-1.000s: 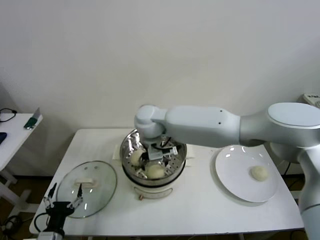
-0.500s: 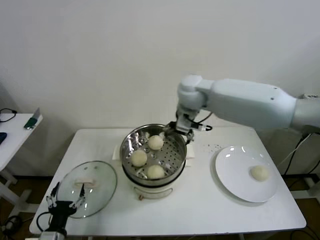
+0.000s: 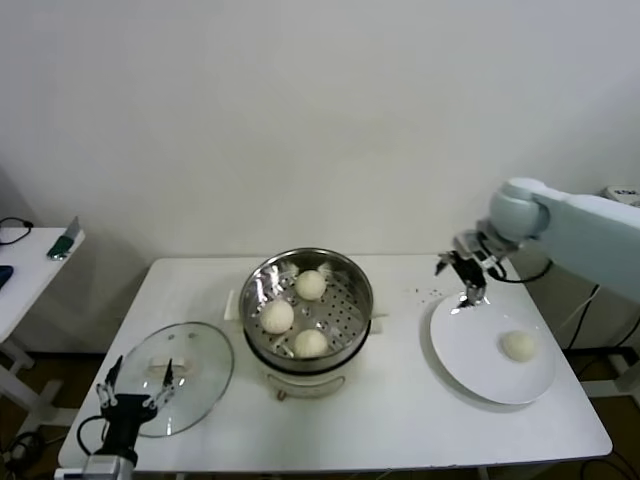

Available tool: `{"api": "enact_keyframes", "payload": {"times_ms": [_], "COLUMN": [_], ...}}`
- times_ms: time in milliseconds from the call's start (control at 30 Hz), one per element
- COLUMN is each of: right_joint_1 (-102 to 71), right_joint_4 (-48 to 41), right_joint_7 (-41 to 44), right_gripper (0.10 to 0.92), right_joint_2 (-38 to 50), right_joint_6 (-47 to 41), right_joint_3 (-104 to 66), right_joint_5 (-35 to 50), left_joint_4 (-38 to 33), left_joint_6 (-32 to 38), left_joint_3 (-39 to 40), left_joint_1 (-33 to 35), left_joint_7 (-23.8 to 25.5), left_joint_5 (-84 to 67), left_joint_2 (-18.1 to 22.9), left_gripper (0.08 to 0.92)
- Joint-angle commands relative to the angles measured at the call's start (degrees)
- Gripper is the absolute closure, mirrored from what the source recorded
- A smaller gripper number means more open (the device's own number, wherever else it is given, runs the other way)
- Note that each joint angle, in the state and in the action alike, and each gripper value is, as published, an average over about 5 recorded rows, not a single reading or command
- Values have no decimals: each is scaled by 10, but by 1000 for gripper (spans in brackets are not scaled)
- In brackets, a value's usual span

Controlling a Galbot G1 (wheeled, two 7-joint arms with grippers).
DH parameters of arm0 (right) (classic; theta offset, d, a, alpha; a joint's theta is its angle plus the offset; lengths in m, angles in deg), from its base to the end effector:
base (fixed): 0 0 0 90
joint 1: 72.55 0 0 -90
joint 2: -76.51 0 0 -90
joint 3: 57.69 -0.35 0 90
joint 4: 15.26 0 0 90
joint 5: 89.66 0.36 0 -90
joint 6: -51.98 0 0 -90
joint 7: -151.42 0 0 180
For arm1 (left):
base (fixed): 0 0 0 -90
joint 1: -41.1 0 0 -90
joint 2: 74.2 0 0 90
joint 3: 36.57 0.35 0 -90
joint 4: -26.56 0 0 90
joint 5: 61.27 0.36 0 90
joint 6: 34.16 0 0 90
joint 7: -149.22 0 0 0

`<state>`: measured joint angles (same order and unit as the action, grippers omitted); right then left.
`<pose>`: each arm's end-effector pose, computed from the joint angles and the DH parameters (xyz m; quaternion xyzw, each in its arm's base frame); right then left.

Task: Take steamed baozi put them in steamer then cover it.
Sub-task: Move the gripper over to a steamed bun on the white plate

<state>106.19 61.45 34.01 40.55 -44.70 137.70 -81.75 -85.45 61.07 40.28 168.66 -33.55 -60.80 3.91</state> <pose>0.5254 -0.1519 -0.1046 0.5282 -0.4946 0.5834 0.3689 0.1389 0.1186 -0.3526 0.0641 -0.9833 -0.1537 0.0736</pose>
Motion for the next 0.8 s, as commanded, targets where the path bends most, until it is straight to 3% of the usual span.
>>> {"api": "enact_keyframes", "payload": {"times_ms": [33, 800], "right_joint_1": [-225, -313], "right_joint_4": [-123, -236], "right_joint_7": [24, 18], "right_gripper": [203, 203], "right_joint_2": [72, -15], "right_joint_6": [-12, 13], "right_joint_3": [-179, -289], "right_joint_5": [-127, -193], "left_joint_4": [-4, -1], "left_joint_6": [-2, -4], "left_joint_3": [-1, -5], "left_joint_1": [4, 10], "left_joint_7": [-1, -2], "left_joint_5": [7, 26], "left_joint_2": [1, 9], "left_gripper": [177, 177]}}
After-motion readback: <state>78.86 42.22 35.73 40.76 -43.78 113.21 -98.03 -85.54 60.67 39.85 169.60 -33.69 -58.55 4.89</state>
